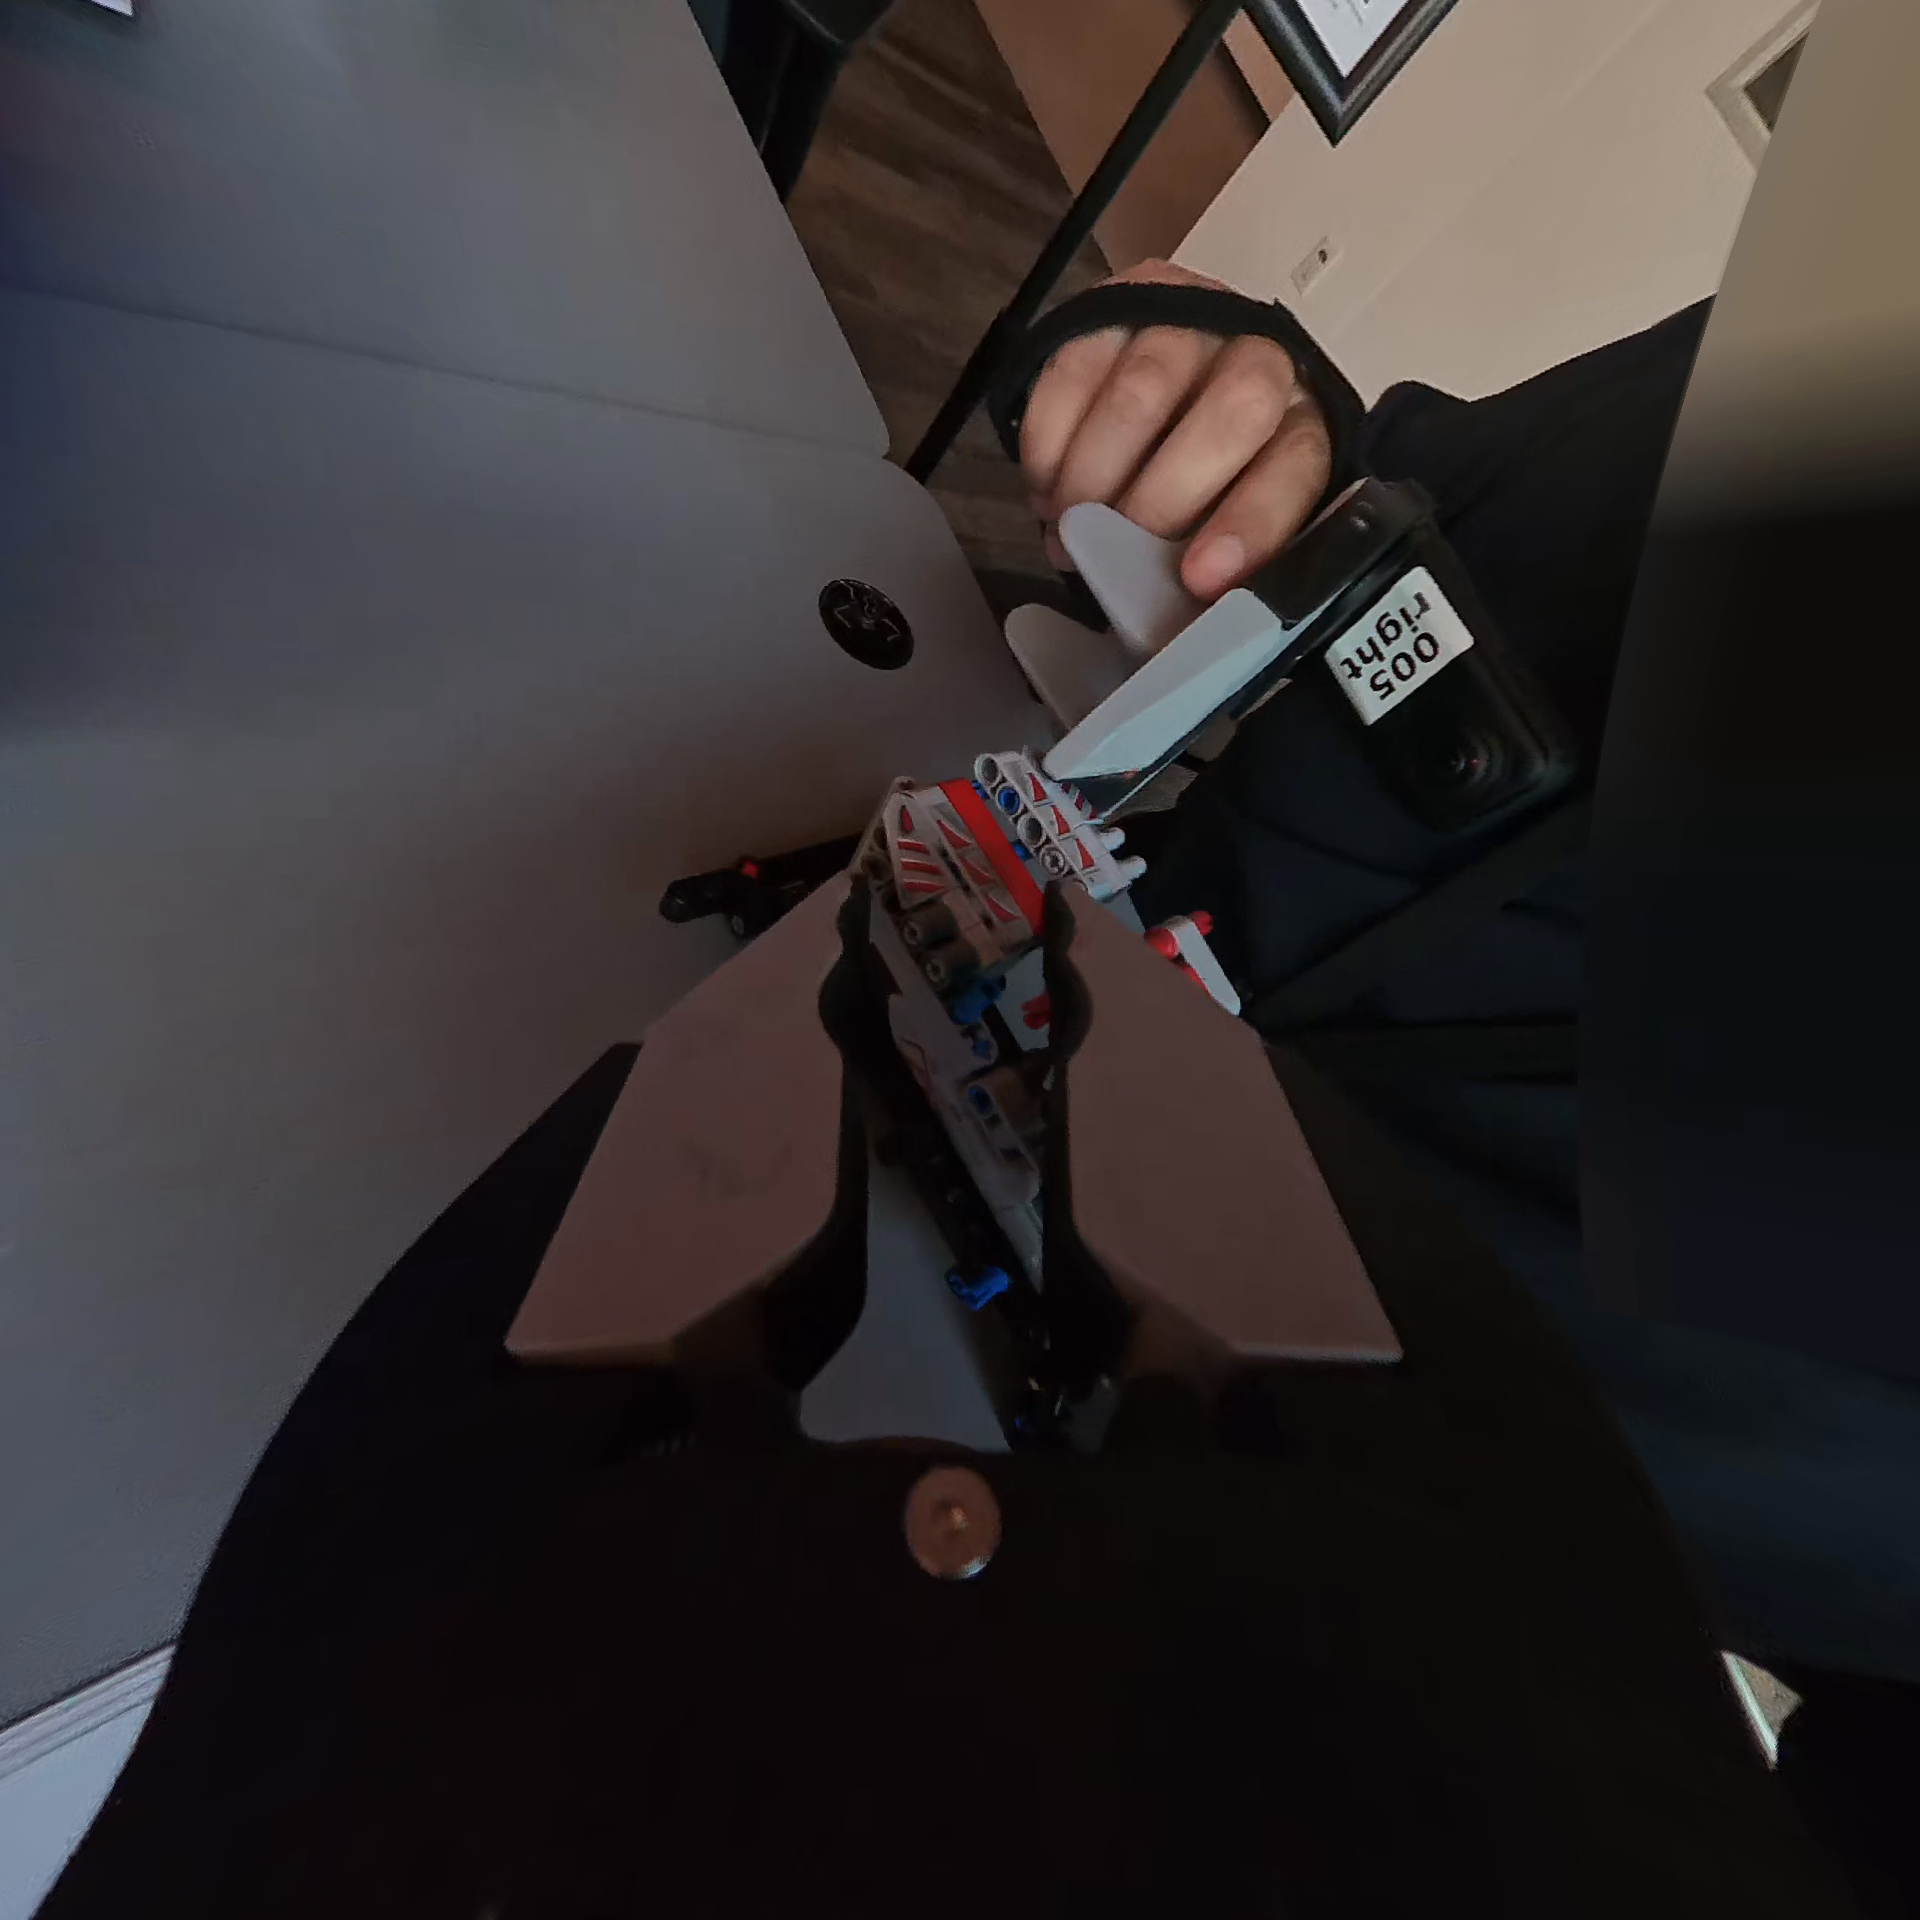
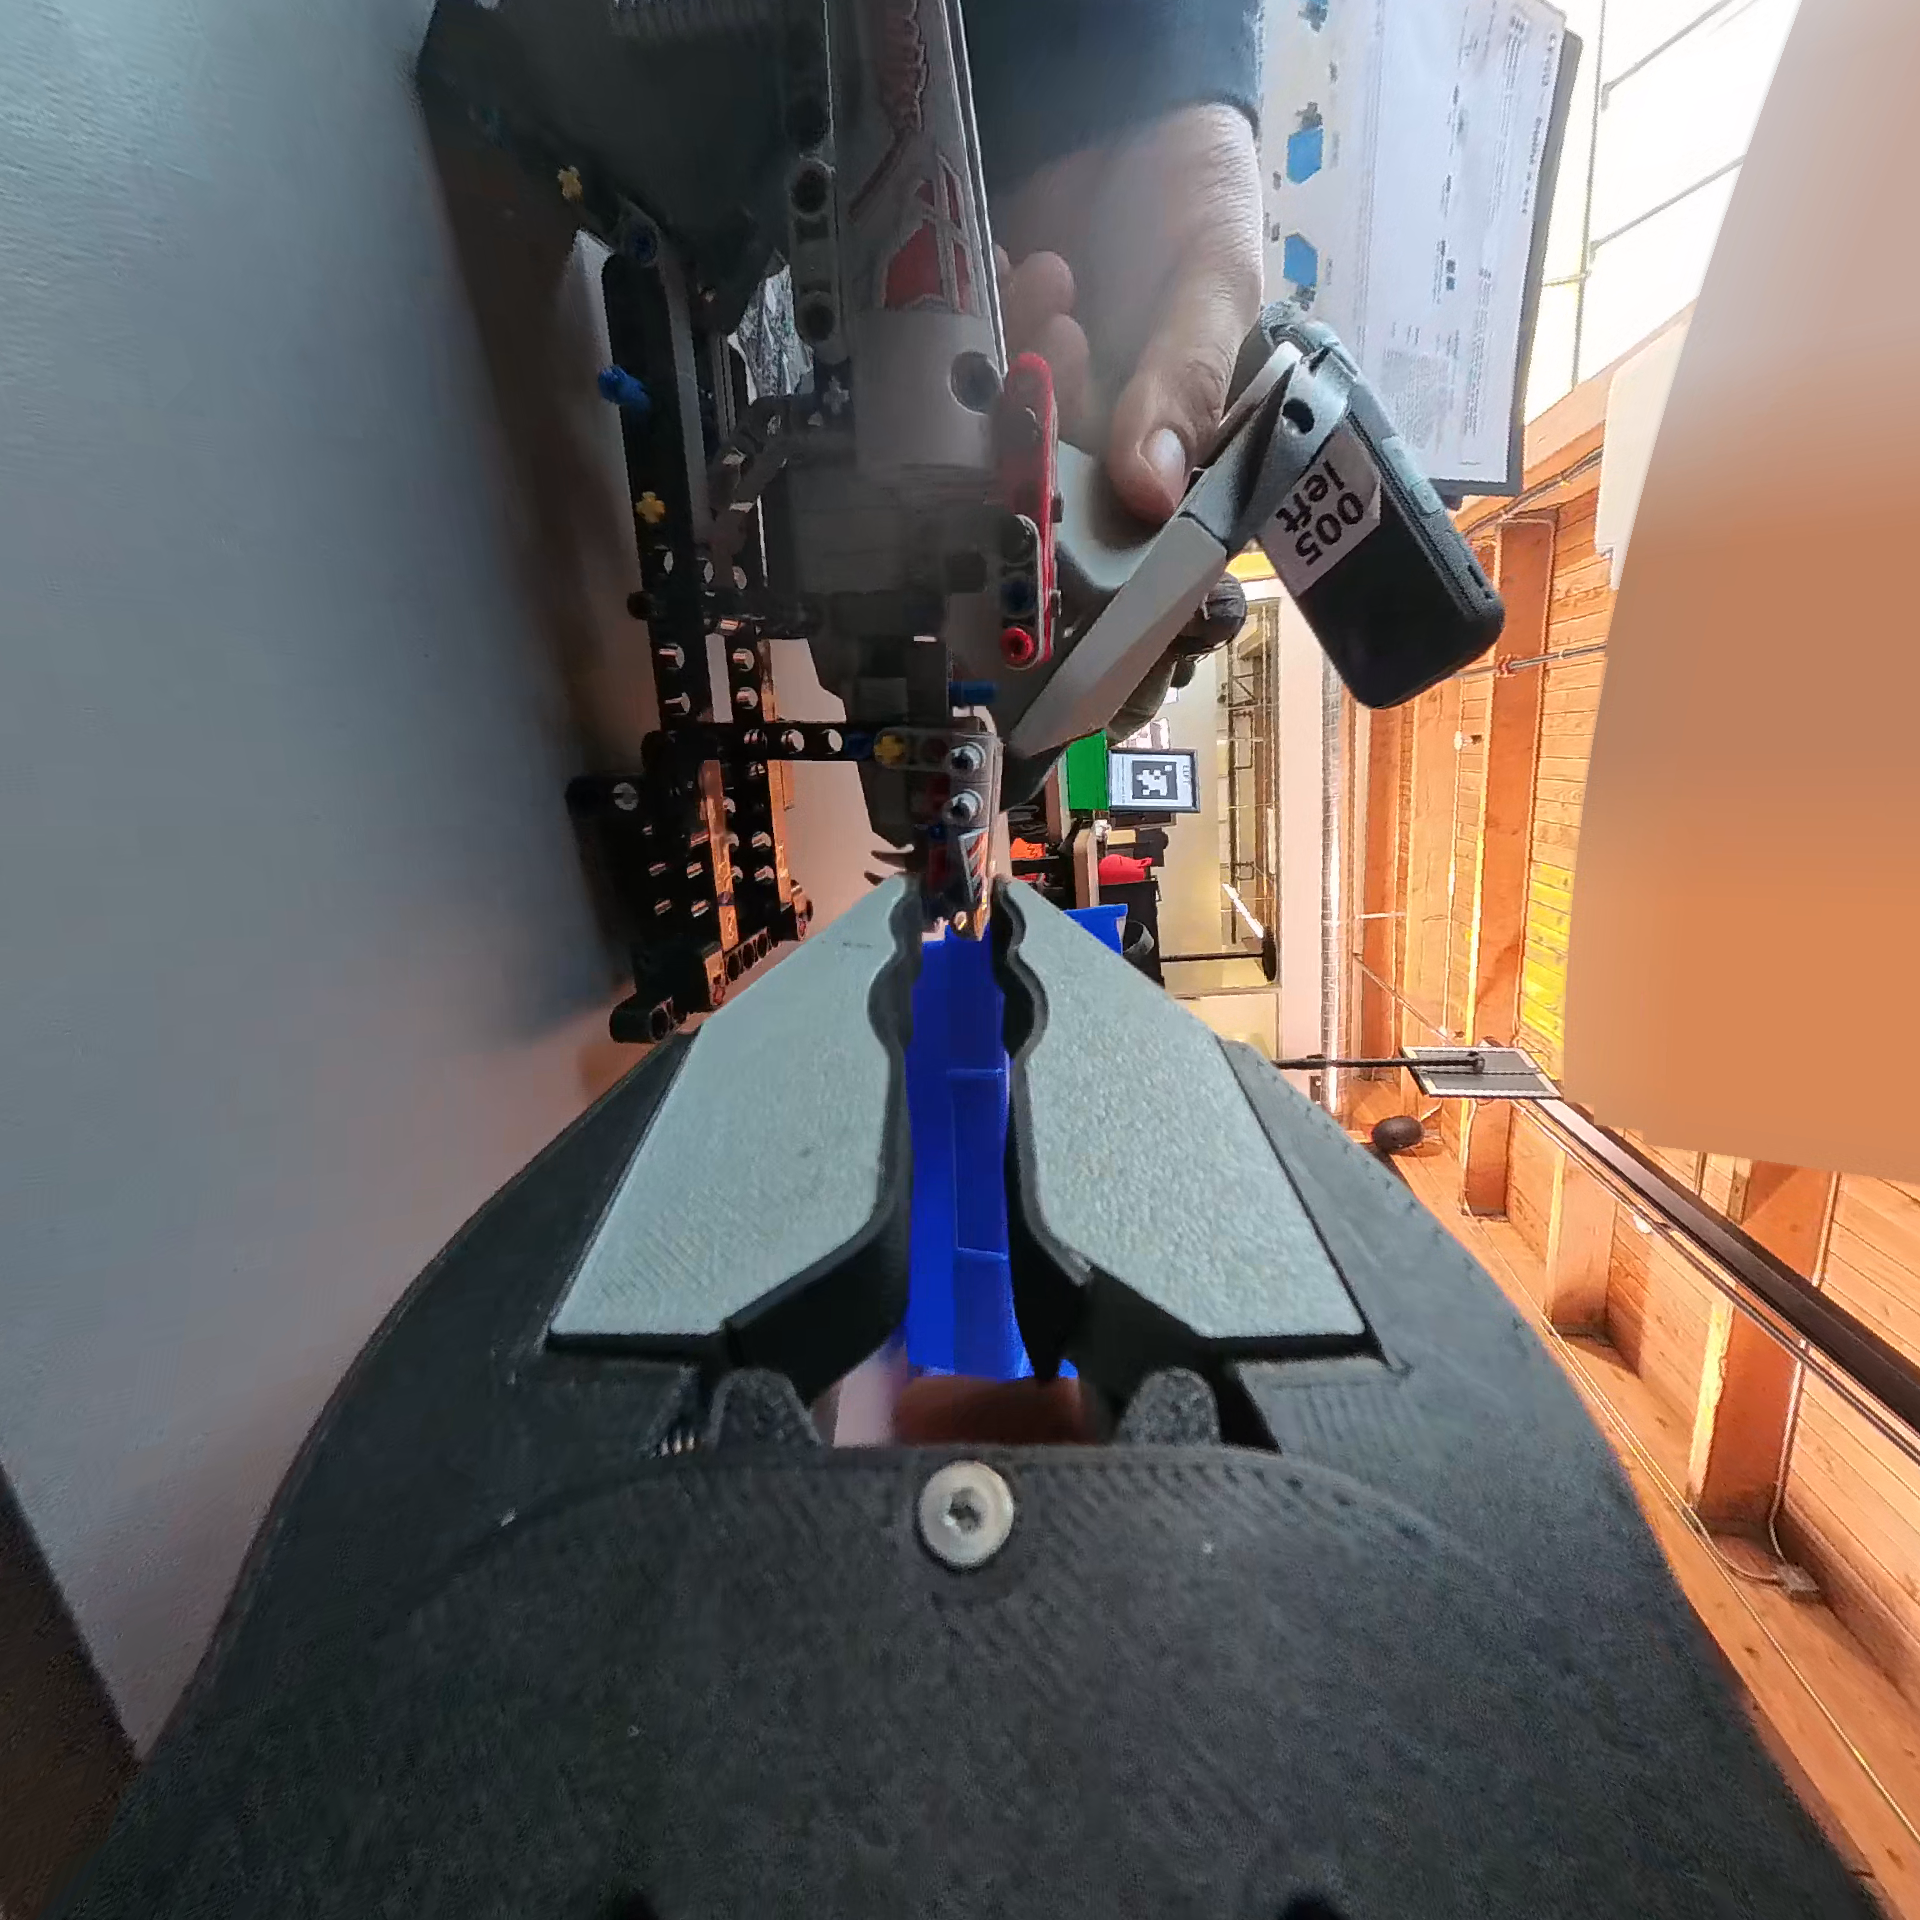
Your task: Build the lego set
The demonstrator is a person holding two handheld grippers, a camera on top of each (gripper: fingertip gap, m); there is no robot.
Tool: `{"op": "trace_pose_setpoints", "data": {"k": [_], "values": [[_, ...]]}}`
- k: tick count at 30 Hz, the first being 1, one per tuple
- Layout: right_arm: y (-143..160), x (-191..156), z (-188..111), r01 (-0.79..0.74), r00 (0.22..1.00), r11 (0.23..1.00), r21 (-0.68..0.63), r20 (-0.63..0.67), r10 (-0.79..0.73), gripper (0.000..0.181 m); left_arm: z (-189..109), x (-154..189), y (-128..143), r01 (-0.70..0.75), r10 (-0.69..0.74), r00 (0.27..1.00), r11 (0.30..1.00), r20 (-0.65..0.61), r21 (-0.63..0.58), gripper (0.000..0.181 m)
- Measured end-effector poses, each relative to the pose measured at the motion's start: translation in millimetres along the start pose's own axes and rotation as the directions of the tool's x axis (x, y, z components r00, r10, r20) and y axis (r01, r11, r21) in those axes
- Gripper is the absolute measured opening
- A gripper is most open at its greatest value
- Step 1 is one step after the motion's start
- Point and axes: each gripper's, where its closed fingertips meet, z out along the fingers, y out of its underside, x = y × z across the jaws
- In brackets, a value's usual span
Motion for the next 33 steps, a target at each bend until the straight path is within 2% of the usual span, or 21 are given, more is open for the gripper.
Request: {"op": "trace_pose_setpoints", "data": {"k": [4,9,13,16,18,20,22,24,28,33], "values": [[1.0,-0.1,6.0,-0.003,1.000,1.000,0.006,0.017,0.002,0.020,0.6,0.9,1.1,-0.010,0.010,1.000,1.000,-0.007,-0.006,0.031],[0.6,-2.1,9.4,0.016,0.999,1.000,0.010,0.028,-0.016,0.014,-6.7,9.1,-15.0,-0.062,0.063,0.998,0.998,-0.029,0.016,0.036],[12.0,1.6,2.7,-0.012,0.999,0.999,-0.050,0.035,0.014,0.020,-16.0,1.7,-14.0,-0.110,0.111,0.991,0.994,0.078,-0.017,0.041],[19.2,8.2,-9.0,-0.082,0.996,0.995,-0.053,0.035,0.084,0.021,-26.1,17.5,-19.6,-0.134,0.132,0.986,0.991,0.105,0.017,0.043],[27.2,8.5,-14.3,-0.177,0.981,0.984,-0.038,0.072,0.179,0.015,-34.0,21.6,-19.0,-0.175,0.172,0.962,0.985,0.210,-0.004,0.044],[34.3,6.3,-15.6,-0.333,0.932,0.943,-0.023,0.142,0.332,0.014,-38.2,28.8,-10.1,-0.191,0.197,0.935,0.980,0.296,-0.049,0.059],[37.9,5.4,-14.9,-0.494,0.850,0.870,-0.004,0.210,0.484,0.020,-39.3,43.5,-3.8,-0.168,0.169,0.932,0.985,0.322,-0.030,0.058],[32.2,2.7,-15.7,-0.603,0.765,0.797,0.033,0.305,0.567,0.026,-38.2,56.0,4.1,-0.145,0.139,0.922,0.989,0.361,-0.011,0.056],[20.5,-6.7,-14.1,-0.656,0.692,0.750,0.089,0.468,0.550,0.031,-27.8,65.5,24.3,-0.079,0.099,0.869,0.995,0.484,-0.061,0.070],[30.9,-4.7,5.4,-0.716,0.615,0.695,0.072,0.536,0.578,0.042,-11.5,53.0,26.5,-0.024,0.117,0.770,0.988,0.627,-0.155,0.081]]}}
